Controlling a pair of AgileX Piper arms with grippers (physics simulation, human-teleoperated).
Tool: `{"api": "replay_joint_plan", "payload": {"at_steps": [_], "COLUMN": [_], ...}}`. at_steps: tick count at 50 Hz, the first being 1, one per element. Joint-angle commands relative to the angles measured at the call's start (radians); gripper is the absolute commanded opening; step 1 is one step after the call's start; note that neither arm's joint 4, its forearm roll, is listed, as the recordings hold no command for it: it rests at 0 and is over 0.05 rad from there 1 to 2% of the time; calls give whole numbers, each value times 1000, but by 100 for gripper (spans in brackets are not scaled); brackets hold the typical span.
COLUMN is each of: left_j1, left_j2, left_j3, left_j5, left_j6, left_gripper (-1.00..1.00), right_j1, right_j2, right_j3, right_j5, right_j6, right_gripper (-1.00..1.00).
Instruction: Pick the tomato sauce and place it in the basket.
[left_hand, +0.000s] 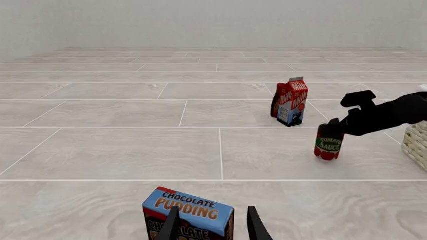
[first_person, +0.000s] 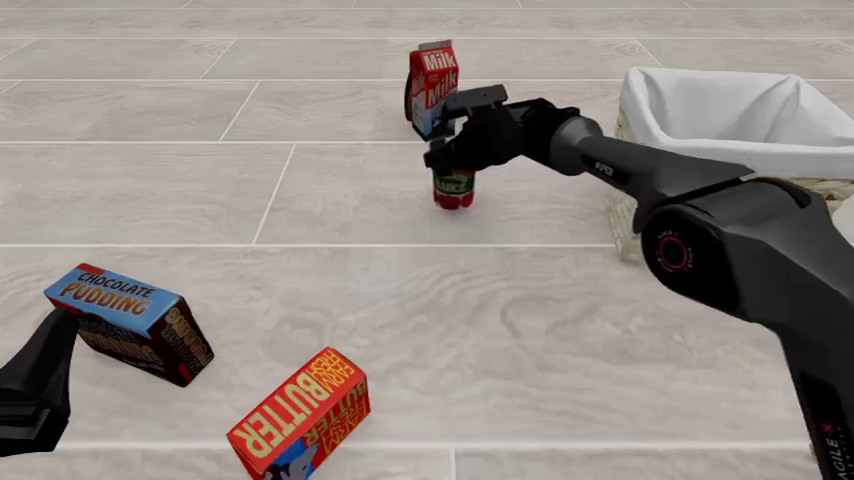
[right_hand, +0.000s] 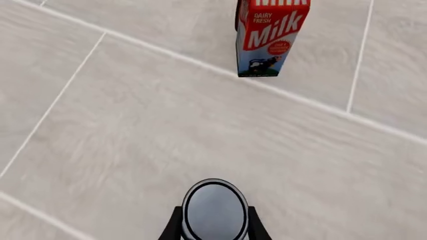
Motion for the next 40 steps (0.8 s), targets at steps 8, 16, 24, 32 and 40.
{"api": "replay_joint_plan", "payload": {"at_steps": [8,16,24,32,40], "left_j1": [0,0,0,0,0], "left_j2": [0,0,0,0,0], "left_j3": [0,0,0,0,0], "left_j5": [0,0,0,0,0], "left_j6": [0,0,0,0,0], "left_gripper": [100,100,100,100,100], "right_j1": [19,49,73,55,14], "right_j2": [-261,-433,-616,-744,-850], "right_j3": [211,289,343,372,404], "right_j5": [-66,-53,-5,43,78], "right_j6": [-29,-61,-108,-141,-180], "right_gripper": [-100,-100,-100,-100,-100]}}
